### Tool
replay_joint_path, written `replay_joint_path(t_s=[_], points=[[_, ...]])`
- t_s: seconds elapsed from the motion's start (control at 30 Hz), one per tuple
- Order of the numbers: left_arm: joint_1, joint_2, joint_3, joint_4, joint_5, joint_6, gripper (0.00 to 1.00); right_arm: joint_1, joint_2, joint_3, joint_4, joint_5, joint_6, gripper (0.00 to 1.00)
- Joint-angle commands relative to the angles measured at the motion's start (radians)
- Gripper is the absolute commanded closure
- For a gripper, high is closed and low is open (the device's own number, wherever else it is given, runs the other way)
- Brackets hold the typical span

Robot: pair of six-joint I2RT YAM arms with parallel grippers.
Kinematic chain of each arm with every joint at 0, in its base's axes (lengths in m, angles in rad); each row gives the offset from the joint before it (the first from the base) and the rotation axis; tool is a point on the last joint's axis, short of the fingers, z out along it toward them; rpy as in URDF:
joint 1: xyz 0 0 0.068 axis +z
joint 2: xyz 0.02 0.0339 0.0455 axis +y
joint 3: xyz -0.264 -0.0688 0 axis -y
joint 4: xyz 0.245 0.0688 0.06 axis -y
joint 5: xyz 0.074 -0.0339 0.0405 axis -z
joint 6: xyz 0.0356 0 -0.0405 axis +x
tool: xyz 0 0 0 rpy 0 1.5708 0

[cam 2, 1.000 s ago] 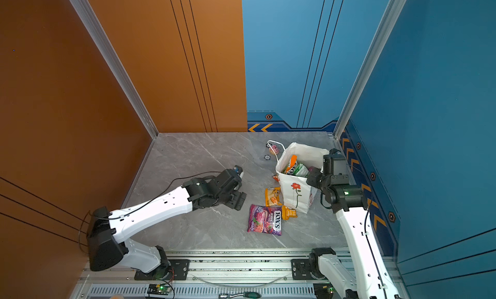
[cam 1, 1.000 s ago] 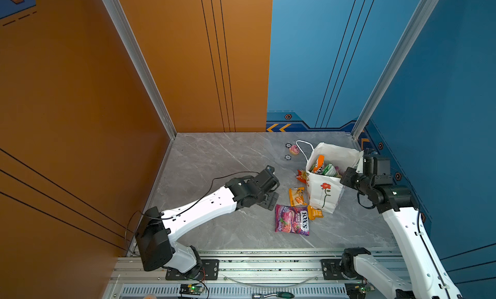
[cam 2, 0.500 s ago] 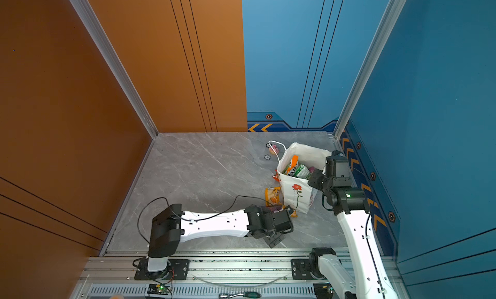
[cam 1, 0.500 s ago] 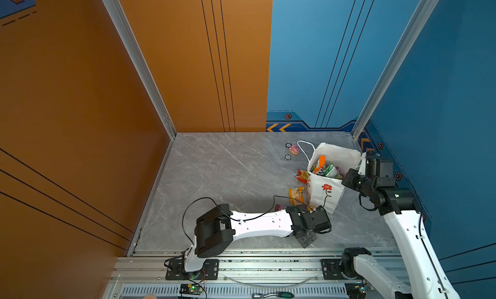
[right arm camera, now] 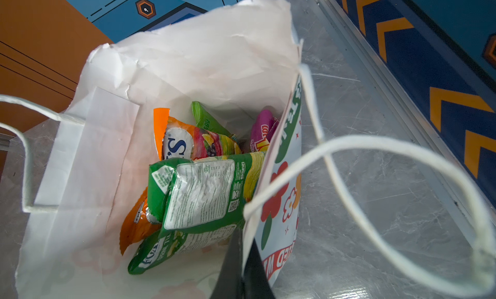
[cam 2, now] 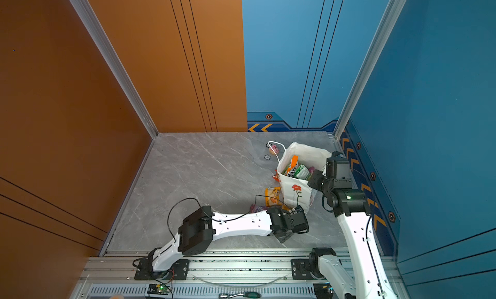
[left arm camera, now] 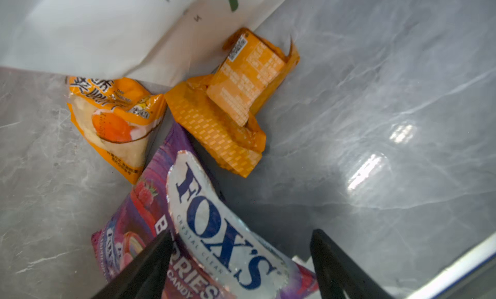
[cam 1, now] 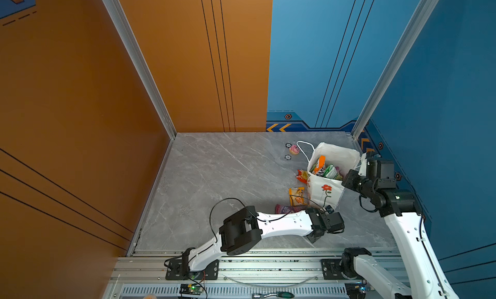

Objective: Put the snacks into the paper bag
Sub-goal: 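Lower the left gripper onto the purple candy bag and close on its edge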

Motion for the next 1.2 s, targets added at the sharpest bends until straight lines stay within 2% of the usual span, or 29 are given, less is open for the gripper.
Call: replay_joint_path(t_s=[0.0,0.13,0.23,0.47,0.63,0.77,0.93,1.17], points=[[0.020,-0.005,-0.012,-0.055,-0.039,-0.026,0.18,-0.009,-0.018,-0.002,0.049,0.002,-0.014,1.00],[0.026,-0.048,-0.117,-0.056,-0.044,-0.016,0.20,-0.009,-0.013,-0.004,0.053,-0.004,-0.014,1.00],[0.028,-0.101,-0.208,-0.053,-0.089,-0.021,0.20,-0.009,-0.010,-0.003,0.054,-0.013,-0.011,1.00],[0.064,-0.299,-0.460,-0.003,-0.188,-0.040,0.21,-0.008,-0.003,-0.001,0.053,-0.018,-0.009,1.00],[0.106,-0.421,-0.612,0.037,-0.211,-0.055,0.21,-0.006,-0.001,0.001,0.054,-0.018,-0.009,1.00],[0.084,-0.457,-0.630,0.097,-0.161,0.001,0.22,-0.005,0.006,0.006,0.056,-0.021,-0.009,1.00],[0.042,-0.394,-0.574,0.115,-0.145,0.073,0.22,-0.005,0.007,0.014,0.050,-0.022,-0.010,1.00],[0.049,-0.348,-0.564,0.112,-0.182,0.110,0.23,-0.005,0.004,0.007,0.051,-0.019,-0.012,1.00]])
